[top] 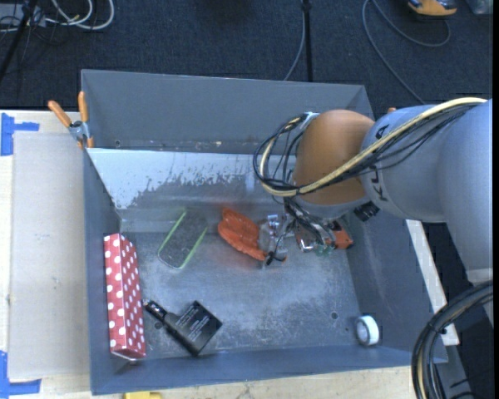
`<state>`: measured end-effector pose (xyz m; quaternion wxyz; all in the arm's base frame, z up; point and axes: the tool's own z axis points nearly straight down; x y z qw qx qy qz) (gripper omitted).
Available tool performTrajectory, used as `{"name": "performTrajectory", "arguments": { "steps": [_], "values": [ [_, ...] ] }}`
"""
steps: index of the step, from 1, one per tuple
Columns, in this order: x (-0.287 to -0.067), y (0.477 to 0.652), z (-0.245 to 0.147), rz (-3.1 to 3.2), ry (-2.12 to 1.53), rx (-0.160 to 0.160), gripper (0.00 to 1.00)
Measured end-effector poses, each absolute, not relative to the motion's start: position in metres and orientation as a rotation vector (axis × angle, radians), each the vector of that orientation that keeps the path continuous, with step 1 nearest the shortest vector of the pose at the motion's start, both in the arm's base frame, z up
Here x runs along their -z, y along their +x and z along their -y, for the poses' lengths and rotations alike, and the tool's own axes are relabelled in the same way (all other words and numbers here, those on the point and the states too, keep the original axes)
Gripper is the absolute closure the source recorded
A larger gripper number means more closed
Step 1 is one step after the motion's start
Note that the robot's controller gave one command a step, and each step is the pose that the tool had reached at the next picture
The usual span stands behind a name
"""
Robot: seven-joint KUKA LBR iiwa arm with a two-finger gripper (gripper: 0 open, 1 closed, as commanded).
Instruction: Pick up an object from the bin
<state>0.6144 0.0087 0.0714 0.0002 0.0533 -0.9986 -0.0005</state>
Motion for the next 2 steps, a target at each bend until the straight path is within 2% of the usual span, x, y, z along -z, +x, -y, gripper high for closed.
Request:
{"name": "performTrajectory", "arguments": {
  "steps": [1, 2],
  "values": [
    [-0.071, 0.614, -0.010, 3.138, 0.186, 0.006, 1.00],
    [-0.110, 0.608, -0.002, 3.131, 0.199, 0.004, 1.00]
  ]
}}
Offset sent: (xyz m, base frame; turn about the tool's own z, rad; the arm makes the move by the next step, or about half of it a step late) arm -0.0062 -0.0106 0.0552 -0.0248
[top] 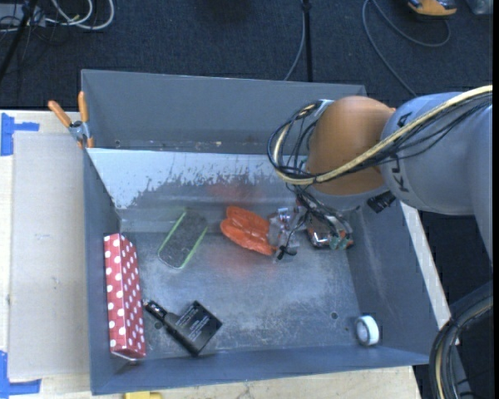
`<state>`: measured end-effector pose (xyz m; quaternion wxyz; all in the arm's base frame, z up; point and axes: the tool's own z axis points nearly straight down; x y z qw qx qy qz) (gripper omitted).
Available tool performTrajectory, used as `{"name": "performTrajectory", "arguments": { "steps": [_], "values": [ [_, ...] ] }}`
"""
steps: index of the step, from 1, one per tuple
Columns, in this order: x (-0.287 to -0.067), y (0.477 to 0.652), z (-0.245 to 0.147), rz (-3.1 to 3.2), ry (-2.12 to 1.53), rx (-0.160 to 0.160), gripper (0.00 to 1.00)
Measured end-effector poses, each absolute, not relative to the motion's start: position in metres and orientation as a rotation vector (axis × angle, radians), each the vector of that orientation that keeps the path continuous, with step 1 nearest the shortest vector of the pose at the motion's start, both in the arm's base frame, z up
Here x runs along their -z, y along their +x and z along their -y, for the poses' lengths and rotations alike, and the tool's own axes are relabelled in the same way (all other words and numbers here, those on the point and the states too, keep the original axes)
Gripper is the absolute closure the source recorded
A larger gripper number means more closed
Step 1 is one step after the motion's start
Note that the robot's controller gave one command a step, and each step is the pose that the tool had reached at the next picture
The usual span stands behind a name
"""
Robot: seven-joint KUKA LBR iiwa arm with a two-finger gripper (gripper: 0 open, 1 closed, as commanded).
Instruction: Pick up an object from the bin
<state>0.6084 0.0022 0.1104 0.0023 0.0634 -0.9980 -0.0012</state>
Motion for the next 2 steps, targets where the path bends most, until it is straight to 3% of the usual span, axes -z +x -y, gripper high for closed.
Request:
{"name": "performTrajectory", "arguments": {
  "steps": [1, 2],
  "values": [
    [-0.166, 0.619, -0.001, 3.137, 0.204, 0.006, 1.00],
    [-0.202, 0.609, -0.003, 3.129, 0.190, 0.006, 1.00]
  ]
}}
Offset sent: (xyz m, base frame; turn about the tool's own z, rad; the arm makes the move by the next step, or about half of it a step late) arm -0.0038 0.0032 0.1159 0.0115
